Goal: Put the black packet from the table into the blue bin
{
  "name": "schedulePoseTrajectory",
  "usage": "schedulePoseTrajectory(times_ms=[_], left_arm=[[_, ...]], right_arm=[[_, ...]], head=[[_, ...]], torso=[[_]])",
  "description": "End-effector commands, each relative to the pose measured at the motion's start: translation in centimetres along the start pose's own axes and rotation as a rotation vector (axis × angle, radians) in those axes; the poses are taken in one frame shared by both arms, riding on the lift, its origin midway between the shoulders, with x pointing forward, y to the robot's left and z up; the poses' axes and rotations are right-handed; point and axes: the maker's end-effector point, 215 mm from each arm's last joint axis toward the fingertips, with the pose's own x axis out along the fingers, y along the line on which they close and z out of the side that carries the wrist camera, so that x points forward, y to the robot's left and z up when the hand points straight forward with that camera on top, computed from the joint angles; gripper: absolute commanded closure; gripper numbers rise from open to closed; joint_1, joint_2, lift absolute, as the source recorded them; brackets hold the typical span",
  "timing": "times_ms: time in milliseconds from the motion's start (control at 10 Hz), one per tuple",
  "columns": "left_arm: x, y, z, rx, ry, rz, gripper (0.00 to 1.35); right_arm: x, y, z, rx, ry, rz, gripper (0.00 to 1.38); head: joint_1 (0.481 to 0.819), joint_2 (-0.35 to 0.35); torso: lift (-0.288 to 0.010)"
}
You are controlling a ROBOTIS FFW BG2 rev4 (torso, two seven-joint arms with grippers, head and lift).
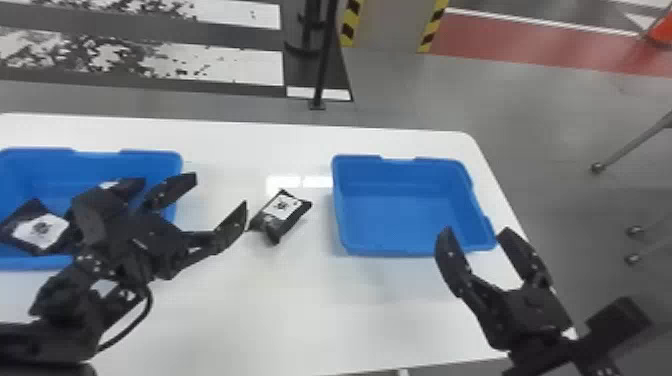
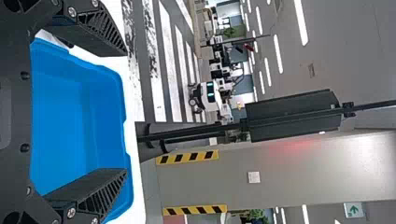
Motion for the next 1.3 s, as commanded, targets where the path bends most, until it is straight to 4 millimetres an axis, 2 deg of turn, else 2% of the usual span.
schedulePoseTrajectory(times_ms=[0, 200, 400, 600, 700, 800, 1000, 1200], left_arm=[[2.4, -1.5, -1.8, 0.031, 0.058, -0.053, 0.17], [4.4, -3.8, -4.2, 0.065, 0.153, -0.124, 0.17], [6.3, -2.8, -5.7, 0.123, 0.226, -0.138, 0.17], [7.4, -1.3, -8.1, 0.165, 0.318, -0.128, 0.17], [7.2, -1.7, -9.7, 0.138, 0.366, -0.134, 0.17], [7.1, -2.3, -10.5, 0.126, 0.395, -0.147, 0.17], [7.4, -3.5, -10.8, 0.119, 0.409, -0.174, 0.17], [7.6, -3.4, -10.8, 0.113, 0.41, -0.161, 0.26]], right_arm=[[0.1, 0.0, 0.0, -0.002, -0.001, 0.0, 0.13], [0.1, 0.0, 0.0, -0.002, -0.001, 0.0, 0.13], [0.3, 0.0, 0.2, -0.002, -0.006, 0.001, 0.13], [0.5, 0.2, 0.2, 0.0, -0.009, 0.007, 0.13], [0.3, 0.0, 0.0, 0.003, -0.005, 0.005, 0.13], [0.2, 0.0, -0.1, 0.007, -0.001, 0.004, 0.13], [0.2, 0.0, -0.1, 0.007, -0.001, 0.004, 0.13], [0.1, 0.0, -0.2, 0.009, 0.001, 0.004, 0.13]], head=[[0.695, -0.236], [0.695, -0.272], [0.695, -0.303], [0.695, -0.297], [0.695, -0.288], [0.695, -0.286], [0.695, -0.298], [0.695, -0.31]], torso=[[-0.11], [-0.11], [-0.11], [-0.11], [-0.11], [-0.11], [-0.11], [-0.11]])
